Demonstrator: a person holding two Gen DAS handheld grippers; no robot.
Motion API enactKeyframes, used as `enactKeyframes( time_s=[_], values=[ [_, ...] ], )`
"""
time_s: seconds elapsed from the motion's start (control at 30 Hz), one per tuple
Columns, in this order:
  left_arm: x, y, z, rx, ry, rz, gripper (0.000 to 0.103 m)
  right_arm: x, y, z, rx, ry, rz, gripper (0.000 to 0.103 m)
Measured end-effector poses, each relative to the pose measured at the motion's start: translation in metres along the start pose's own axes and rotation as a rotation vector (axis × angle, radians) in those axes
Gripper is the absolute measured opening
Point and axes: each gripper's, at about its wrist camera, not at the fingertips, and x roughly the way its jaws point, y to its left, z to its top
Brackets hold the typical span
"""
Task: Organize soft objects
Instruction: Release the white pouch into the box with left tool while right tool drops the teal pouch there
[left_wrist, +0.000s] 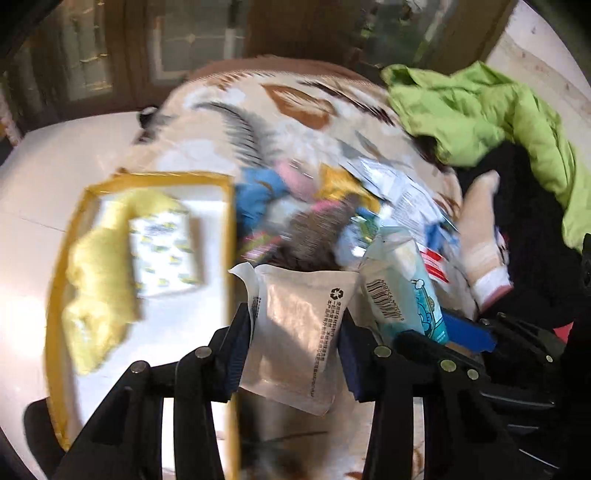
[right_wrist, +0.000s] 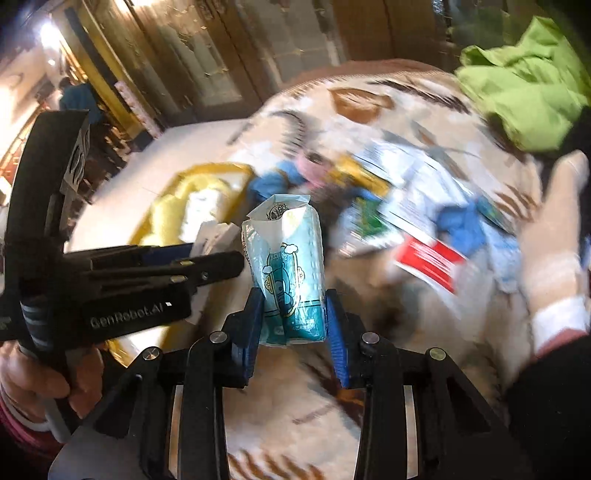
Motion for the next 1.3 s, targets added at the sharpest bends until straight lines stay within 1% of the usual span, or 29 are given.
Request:
enactKeyframes(
  time_s=[0.03, 0.13, 0.3, 0.37, 0.47, 0.53, 0.6, 0.67, 0.7, 0.73, 0.77, 0.8, 0.83, 0.93, 1.07, 1.17, 1.23, 1.3],
  values=[
    [-0.001, 0.005, 0.003, -0.009, -0.006, 0.012, 0.044, 0.004, 0.009, 0.005, -0.002, 0.001, 0.019, 0.032],
    [-0.007, 0.037, 0.003, -0.053, -0.019, 0.068, 0.044, 0.020, 0.032, 0.018, -0.005, 0.015, 0.067, 0.032],
    [-0.007, 0.099, -0.006, -0.123, -0.002, 0.166, 0.044, 0.058, 0.073, 0.030, -0.014, 0.068, 0.131, 0.032],
    [-0.003, 0.117, -0.011, -0.153, 0.011, 0.186, 0.044, 0.072, 0.087, 0.032, -0.024, 0.092, 0.134, 0.032],
    [0.007, 0.140, -0.017, -0.193, 0.031, 0.217, 0.044, 0.097, 0.104, 0.033, -0.045, 0.138, 0.107, 0.032],
    [0.011, 0.144, -0.019, -0.204, 0.039, 0.215, 0.044, 0.113, 0.113, 0.031, -0.050, 0.171, 0.106, 0.032],
    [0.018, 0.145, -0.021, -0.206, 0.050, 0.224, 0.045, 0.124, 0.123, 0.029, -0.075, 0.192, 0.084, 0.033],
    [0.024, 0.146, -0.023, -0.213, 0.057, 0.229, 0.048, 0.132, 0.127, 0.026, -0.090, 0.204, 0.073, 0.034],
    [0.027, 0.148, -0.024, -0.217, 0.065, 0.231, 0.051, 0.135, 0.128, 0.024, -0.089, 0.206, 0.073, 0.037],
    [0.028, 0.150, -0.025, -0.224, 0.067, 0.230, 0.056, 0.138, 0.127, 0.023, -0.086, 0.211, 0.077, 0.039],
    [0.029, 0.152, -0.025, -0.234, 0.069, 0.230, 0.064, 0.140, 0.127, 0.022, -0.082, 0.211, 0.084, 0.042],
    [0.030, 0.153, -0.025, -0.239, 0.070, 0.234, 0.066, 0.140, 0.128, 0.021, -0.087, 0.204, 0.096, 0.044],
    [0.030, 0.154, -0.026, -0.245, 0.069, 0.227, 0.066, 0.139, 0.128, 0.020, -0.092, 0.198, 0.110, 0.047],
    [0.026, 0.154, -0.026, -0.259, 0.065, 0.227, 0.066, 0.133, 0.128, 0.019, -0.084, 0.184, 0.133, 0.047],
    [0.007, 0.149, -0.022, -0.256, 0.004, 0.251, 0.071, 0.120, 0.124, 0.015, -0.071, 0.163, 0.169, 0.047],
    [-0.009, 0.143, -0.018, -0.243, -0.028, 0.243, 0.072, 0.110, 0.122, 0.014, -0.074, 0.155, 0.159, 0.047],
    [-0.014, 0.138, -0.015, -0.233, -0.035, 0.235, 0.073, 0.093, 0.111, 0.011, -0.060, 0.115, 0.177, 0.047],
    [-0.019, 0.129, -0.013, -0.224, -0.046, 0.209, 0.073, 0.077, 0.097, 0.009, -0.037, 0.078, 0.163, 0.047]
  ],
)
